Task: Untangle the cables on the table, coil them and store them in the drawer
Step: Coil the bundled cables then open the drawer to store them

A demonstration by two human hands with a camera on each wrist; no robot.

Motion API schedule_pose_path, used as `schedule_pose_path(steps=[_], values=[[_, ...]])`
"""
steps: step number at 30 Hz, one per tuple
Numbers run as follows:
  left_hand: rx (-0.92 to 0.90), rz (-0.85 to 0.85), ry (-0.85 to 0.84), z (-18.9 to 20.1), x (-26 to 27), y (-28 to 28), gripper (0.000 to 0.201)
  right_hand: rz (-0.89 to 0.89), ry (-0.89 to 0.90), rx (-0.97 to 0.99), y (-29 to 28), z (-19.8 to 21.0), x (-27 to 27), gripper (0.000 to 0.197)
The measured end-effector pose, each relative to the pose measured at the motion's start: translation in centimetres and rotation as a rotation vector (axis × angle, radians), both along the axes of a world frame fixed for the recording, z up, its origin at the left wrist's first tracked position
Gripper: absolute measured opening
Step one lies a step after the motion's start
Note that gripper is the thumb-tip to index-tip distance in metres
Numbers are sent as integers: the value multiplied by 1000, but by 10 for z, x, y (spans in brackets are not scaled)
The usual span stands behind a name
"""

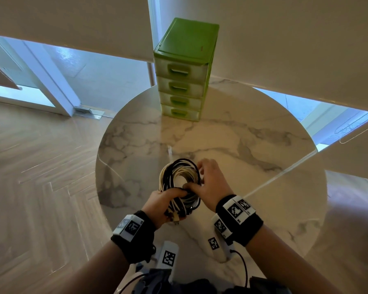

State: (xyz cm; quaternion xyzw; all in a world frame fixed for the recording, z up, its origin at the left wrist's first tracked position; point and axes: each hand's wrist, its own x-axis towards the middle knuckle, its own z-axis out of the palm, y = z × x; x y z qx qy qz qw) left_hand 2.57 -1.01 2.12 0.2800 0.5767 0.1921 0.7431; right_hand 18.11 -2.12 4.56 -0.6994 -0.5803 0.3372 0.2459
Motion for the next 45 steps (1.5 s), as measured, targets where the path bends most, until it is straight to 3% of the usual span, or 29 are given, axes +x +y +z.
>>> schedule_pose_path(steps=[2, 3, 7, 13, 17, 21, 24, 27, 32, 35, 37, 39, 42, 45], values=[[-15, 1, -2, -1, -1, 1, 26, -50, 134, 78, -5, 0, 1, 66], [-19, -7, 10, -1, -2, 1, 27, -15, 142, 119, -5, 0, 1, 67], [9, -57, 31, 0, -5, -2, 32, 145, 77, 204, 0, 1, 4, 42], [29, -57, -149, 8, -2, -10, 50, -80, 260, -87, 1, -5, 8, 40], [23, -3, -196, 8, 1, -15, 44, -147, 275, -4, -5, -7, -1, 36], [4, -3, -258, 5, 3, -18, 22, -143, 149, 49, 1, -7, -8, 33], [-3, 16, -307, 3, 5, -21, 27, -126, 100, 81, 6, -4, -10, 32], [24, 12, -292, 5, 8, -22, 37, -145, 63, 67, 12, -6, -10, 33], [-45, 252, -202, -3, 15, -20, 60, -109, 89, 71, 12, -8, -21, 33], [-93, 307, -130, -4, 8, -14, 49, -84, 135, 16, 13, -9, -23, 35], [-93, 298, -123, -3, 1, -7, 45, -70, 225, -104, 19, -10, -23, 41], [-65, 297, -128, 2, -7, 0, 45, -101, 479, -222, 30, -14, -21, 50], [2, 338, -164, 10, -21, 14, 29, -291, 864, -381, 46, -17, -11, 40], [47, 403, -250, 16, -37, 33, 24, -358, 998, -505, 59, -22, 0, 25]])
